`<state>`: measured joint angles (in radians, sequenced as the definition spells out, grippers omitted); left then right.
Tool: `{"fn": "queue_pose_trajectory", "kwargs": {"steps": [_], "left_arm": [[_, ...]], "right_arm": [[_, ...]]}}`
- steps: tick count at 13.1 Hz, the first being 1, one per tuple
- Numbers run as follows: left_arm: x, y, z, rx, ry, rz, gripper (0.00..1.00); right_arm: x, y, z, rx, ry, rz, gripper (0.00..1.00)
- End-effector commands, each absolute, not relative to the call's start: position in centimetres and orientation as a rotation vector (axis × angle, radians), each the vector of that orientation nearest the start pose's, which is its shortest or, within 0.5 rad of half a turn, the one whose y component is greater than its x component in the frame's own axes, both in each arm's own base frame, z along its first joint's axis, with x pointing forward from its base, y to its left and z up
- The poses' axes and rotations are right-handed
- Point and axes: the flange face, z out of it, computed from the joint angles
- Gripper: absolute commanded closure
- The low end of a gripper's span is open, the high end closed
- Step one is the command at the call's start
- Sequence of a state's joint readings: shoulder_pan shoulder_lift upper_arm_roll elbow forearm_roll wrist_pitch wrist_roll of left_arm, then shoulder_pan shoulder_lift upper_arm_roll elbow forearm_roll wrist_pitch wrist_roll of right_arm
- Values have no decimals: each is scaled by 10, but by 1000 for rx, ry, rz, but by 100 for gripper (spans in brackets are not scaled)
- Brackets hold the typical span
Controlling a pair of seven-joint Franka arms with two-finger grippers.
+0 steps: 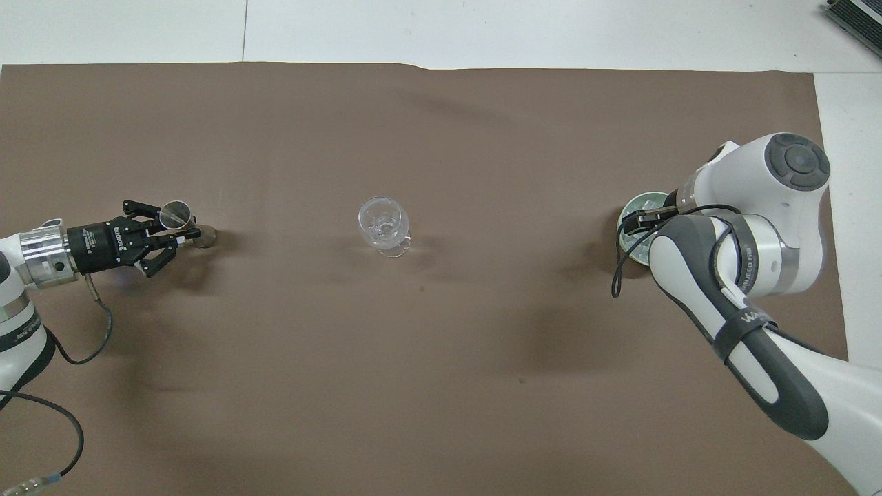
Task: Pour wine and add ice with both arms
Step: 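Lower the cup with the left gripper while the right gripper grasps ice, then open the left gripper to release the cup and withdraw it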
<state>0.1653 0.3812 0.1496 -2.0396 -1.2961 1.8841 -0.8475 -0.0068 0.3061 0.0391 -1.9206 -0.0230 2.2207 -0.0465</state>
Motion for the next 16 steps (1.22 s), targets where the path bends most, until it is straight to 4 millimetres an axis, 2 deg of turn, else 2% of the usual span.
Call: {"fn": "queue_pose_trajectory", "kwargs": {"steps": [1, 2, 3, 4, 5, 6, 9, 11, 13, 16], "left_arm": [[562, 104, 255, 1179, 1778, -793, 85], [562, 104, 255, 1180, 1778, -794, 61], [562, 103, 255, 1185, 1776, -794, 57], [562, 104, 255, 1185, 1779, -794, 51], [562, 103, 255, 1192, 1777, -796, 26], [562, 104, 255, 1191, 1778, -795, 0], [563, 104, 257, 1198, 1769, -801, 0], [561, 107, 259, 1237, 1762, -813, 0], [554, 125, 260, 1291, 1736, -805, 0], [555, 139, 274, 1431, 1723, -766, 0]], "right_arm": [[615, 14, 331, -3149, -183, 0, 25], [615, 14, 331, -3149, -183, 2, 46], [615, 14, 331, -3149, -180, 2, 60], [616, 14, 332, -3149, -180, 0, 66], [615, 14, 331, -3149, -178, 2, 73], [615, 14, 331, -3149, -176, 2, 76], [616, 14, 332, -3149, -176, 0, 88], [616, 14, 331, -3149, -175, 2, 89], [616, 15, 332, -3149, -175, 5, 91], [618, 16, 335, -3149, -177, -5, 93]]}}
